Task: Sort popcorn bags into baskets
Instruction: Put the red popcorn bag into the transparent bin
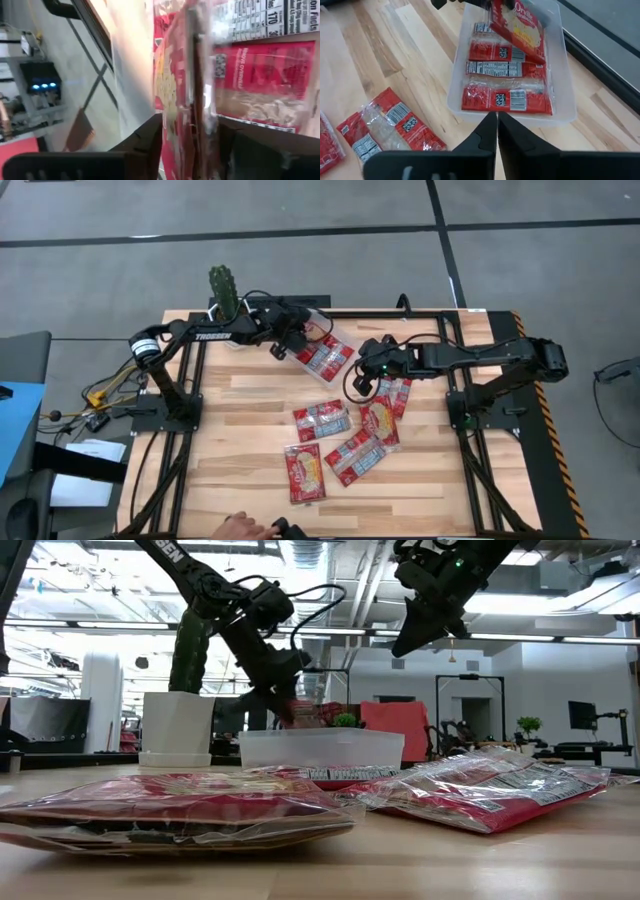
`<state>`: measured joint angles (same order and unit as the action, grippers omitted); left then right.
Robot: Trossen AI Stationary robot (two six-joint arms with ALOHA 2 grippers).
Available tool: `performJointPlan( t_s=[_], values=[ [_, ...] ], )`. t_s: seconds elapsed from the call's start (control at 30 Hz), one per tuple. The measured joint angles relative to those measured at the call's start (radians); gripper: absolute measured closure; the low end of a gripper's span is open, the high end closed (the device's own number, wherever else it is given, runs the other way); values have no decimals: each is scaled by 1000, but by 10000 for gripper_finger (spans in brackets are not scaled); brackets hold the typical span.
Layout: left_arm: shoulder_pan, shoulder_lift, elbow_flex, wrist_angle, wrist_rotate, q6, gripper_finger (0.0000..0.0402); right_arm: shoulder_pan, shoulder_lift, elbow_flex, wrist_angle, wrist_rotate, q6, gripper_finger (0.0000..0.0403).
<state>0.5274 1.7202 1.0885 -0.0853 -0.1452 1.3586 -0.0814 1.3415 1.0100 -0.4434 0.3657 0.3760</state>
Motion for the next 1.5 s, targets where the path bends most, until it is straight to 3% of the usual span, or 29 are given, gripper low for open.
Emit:
performJointPlan(
  t_s=[0.27, 0.43, 0.83, 0.93, 1.03, 1.1, 1.3, 1.5],
  values=[
    [-10, -19, 0, -60, -55, -84, 220, 0, 0, 0, 1, -5, -7, 357],
    [-16, -58, 0, -167, -11, -159, 178, 0, 0, 0, 1, -6, -13, 357],
    [-18, -198, 0, -376, 11, -311, 152, 0, 0, 0, 3, -6, -18, 356],
    [-21, -245, 0, -445, 128, -493, 152, 0, 0, 0, 17, -32, -18, 356],
    [-22, -277, 2, -499, 431, -791, 152, 1, 0, 0, 5, -84, -12, 356],
    [-35, -274, 2, -522, 558, -968, 152, 3, 0, 0, -9, -120, 4, 356],
    [-137, -245, -75, -467, 571, -1309, 152, 36, 8, 0, -60, -155, 127, 356],
    [-224, -248, -296, -105, 563, -1679, 152, 109, 8, -68, -79, -155, 234, 356]
  ],
)
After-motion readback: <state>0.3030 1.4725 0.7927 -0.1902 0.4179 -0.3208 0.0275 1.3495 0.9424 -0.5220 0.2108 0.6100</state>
